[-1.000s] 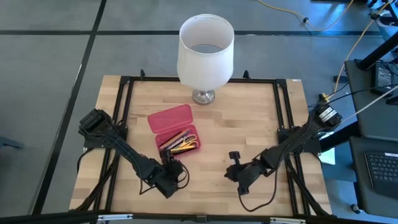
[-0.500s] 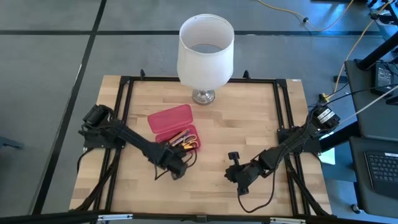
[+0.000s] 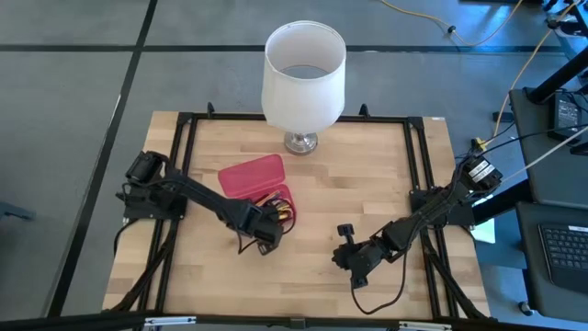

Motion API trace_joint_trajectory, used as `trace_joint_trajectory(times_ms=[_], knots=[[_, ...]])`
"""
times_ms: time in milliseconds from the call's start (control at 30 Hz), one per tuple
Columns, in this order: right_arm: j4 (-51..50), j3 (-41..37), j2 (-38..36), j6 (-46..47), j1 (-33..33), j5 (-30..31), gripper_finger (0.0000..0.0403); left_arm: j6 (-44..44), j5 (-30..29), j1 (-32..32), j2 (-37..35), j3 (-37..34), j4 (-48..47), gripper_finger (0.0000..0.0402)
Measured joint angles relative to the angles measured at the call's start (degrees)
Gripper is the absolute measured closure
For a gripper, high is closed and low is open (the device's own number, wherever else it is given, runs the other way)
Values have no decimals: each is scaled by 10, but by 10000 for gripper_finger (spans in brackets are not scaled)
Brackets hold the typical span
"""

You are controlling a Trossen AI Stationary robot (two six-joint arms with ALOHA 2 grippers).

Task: Pick & place school supplies into a supply box
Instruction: Close the red supply box

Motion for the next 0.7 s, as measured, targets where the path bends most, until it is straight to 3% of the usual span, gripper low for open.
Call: trace_joint_trajectory(times_ms=[300,700], knots=[[0,0,0,0,0,0,388,-7,30,1,0,-40,8,178],[-1,0,0,0,0,0,388,-5,36,1,0,-40,11,179]])
